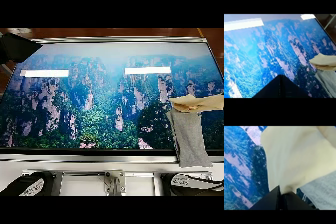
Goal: Fold the shirts.
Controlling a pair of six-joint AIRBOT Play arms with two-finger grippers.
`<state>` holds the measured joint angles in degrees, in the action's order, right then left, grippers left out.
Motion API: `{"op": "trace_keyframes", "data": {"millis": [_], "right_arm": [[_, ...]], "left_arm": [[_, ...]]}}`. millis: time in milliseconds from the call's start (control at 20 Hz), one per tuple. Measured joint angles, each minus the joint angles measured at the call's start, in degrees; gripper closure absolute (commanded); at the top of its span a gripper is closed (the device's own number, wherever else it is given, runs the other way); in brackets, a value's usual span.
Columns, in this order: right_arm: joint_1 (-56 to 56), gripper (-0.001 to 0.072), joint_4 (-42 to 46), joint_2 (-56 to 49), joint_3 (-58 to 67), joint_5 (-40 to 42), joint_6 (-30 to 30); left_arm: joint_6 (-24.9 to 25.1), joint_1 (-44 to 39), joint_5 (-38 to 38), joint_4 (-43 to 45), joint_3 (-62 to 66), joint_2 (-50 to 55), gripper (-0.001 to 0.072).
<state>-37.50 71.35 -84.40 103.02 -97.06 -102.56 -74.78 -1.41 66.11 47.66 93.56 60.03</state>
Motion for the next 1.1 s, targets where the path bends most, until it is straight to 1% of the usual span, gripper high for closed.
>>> {"op": "trace_keyframes", "data": {"millis": [100,350,600,850,1100], "right_arm": [[-0.3,0.0655,1.4,0.0,-0.1,-2.6,-1.0],[0.7,0.0655,3.2,2.5,-3.1,-2.4,-3.2],[1.7,0.0655,5.9,8.1,-15.8,-2.3,-3.4],[2.0,0.0655,15.1,14.0,-27.7,-2.3,-3.7],[2.0,0.0655,19.3,17.4,-37.0,-2.3,-3.8]], "left_arm": [[0.3,0.0,0.0,0.0,0.0,0.0,0.0671],[1.5,0.0,0.0,0.0,0.0,0.5,0.0671],[2.0,0.0,-0.1,0.0,0.0,1.7,0.0671],[3.0,0.0,-0.1,0.2,0.0,2.1,0.0670],[3.5,0.0,-0.8,0.4,0.0,2.1,0.0671]]}}
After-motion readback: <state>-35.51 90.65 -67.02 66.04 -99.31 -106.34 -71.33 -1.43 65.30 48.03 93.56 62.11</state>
